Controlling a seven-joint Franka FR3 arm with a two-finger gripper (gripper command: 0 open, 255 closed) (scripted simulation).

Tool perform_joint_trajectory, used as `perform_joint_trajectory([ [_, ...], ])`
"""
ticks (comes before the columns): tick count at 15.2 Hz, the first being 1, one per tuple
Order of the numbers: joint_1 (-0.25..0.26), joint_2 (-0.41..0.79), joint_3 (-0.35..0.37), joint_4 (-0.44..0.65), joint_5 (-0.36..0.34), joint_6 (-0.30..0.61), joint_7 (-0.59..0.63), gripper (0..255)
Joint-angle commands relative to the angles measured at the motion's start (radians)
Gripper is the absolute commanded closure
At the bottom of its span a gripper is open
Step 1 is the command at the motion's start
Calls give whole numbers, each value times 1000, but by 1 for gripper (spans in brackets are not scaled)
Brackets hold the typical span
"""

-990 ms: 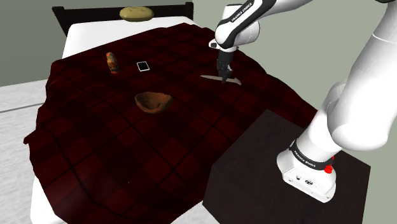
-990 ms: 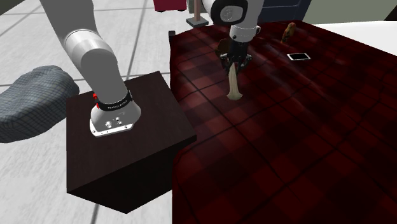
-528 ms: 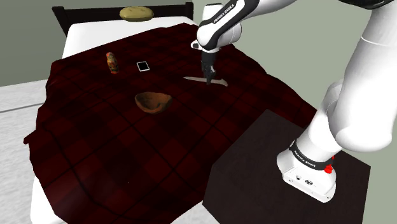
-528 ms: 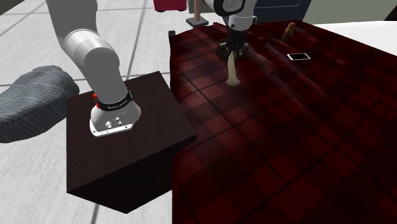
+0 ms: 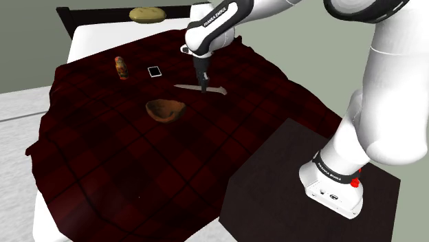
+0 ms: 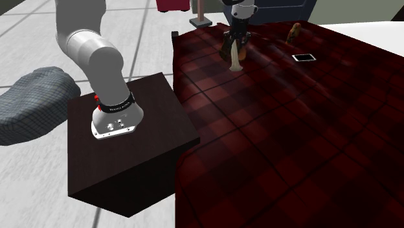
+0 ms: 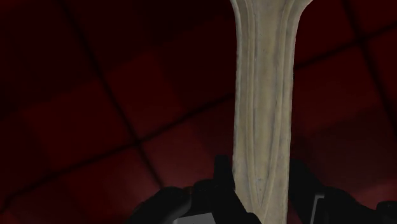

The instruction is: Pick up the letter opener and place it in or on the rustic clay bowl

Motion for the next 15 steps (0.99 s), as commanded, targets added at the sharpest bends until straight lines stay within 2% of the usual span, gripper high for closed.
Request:
perform_joint_trajectory([
  [1,20,28,13,55,3,-26,38,255],
  [8,62,200,56,341,22,-138,146,255],
  [13,77,362,82,621,31,-253,222,255],
  [15,77,373,84,612,34,-233,220,255],
])
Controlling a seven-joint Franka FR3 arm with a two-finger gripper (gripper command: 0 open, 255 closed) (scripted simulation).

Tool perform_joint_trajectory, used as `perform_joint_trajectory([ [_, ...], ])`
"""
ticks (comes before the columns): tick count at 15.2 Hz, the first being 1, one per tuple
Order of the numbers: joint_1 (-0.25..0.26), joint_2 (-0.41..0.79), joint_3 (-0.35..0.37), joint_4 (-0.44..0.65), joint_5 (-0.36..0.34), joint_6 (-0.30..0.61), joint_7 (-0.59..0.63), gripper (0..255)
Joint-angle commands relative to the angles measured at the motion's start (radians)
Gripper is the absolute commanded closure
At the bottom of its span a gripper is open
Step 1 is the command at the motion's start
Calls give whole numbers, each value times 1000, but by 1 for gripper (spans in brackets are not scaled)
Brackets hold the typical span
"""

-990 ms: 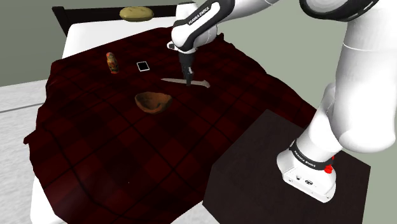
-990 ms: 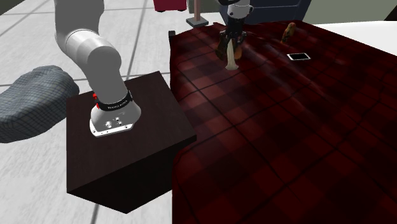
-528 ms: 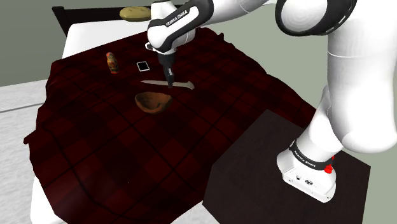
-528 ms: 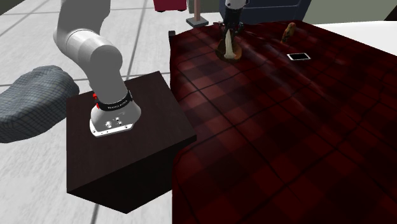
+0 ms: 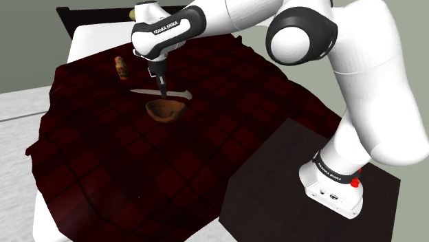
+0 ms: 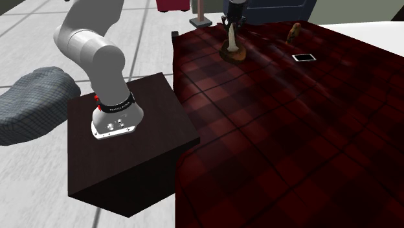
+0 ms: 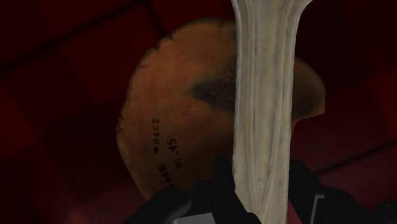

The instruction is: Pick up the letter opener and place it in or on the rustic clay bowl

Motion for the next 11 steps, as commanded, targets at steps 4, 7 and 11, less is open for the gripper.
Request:
perform_joint_trajectory([
  [4,0,34,5,-5,7,39,0,255],
  [7,-2,54,9,-12,11,66,-3,255],
  [11,-4,83,13,-19,17,101,-7,255],
])
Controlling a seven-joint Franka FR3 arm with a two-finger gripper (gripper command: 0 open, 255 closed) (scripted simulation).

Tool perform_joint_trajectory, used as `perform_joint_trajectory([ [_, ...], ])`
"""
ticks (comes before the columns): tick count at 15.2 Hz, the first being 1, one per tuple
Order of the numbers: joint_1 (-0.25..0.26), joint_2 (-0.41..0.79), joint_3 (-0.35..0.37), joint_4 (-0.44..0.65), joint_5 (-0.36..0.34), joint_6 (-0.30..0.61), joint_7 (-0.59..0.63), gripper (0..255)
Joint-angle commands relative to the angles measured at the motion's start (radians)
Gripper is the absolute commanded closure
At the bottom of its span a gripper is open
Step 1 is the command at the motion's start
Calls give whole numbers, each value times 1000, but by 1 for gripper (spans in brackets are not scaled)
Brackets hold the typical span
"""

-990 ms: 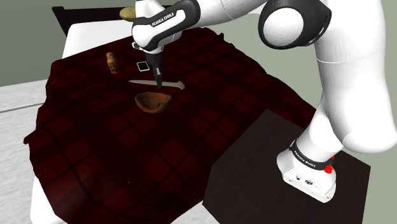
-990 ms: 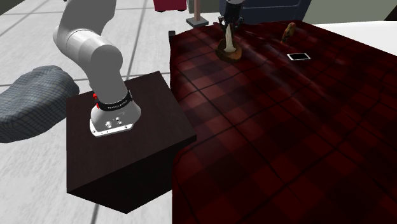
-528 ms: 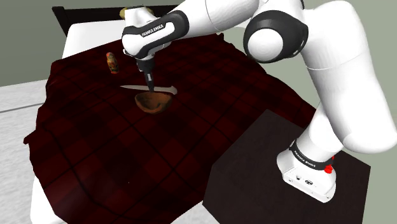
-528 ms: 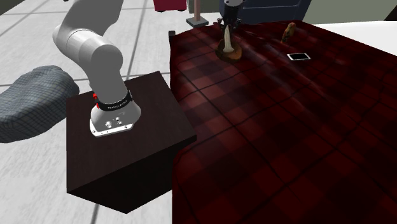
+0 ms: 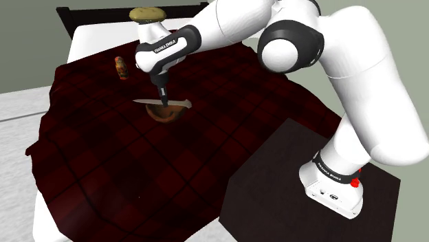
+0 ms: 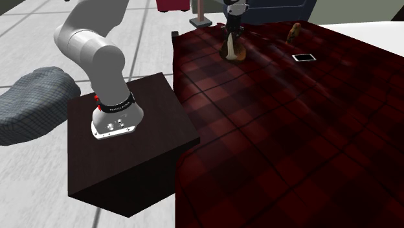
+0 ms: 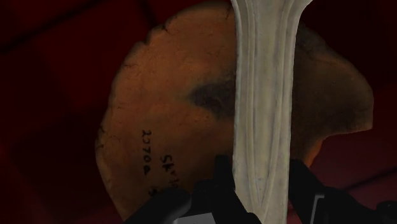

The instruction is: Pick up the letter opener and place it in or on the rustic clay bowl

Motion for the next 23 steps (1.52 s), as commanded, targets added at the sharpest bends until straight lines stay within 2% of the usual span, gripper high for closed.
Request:
perform_joint_trajectory([
  [1,-1,13,2,-7,3,21,-2,255],
  [11,-2,30,5,-8,6,38,-4,255],
  [12,-3,31,5,-7,6,38,-5,0],
  [17,-2,30,5,-8,6,38,-4,0],
  [21,1,-33,-6,15,-7,-48,4,0],
  [23,1,-33,-6,15,-7,-48,4,0],
])
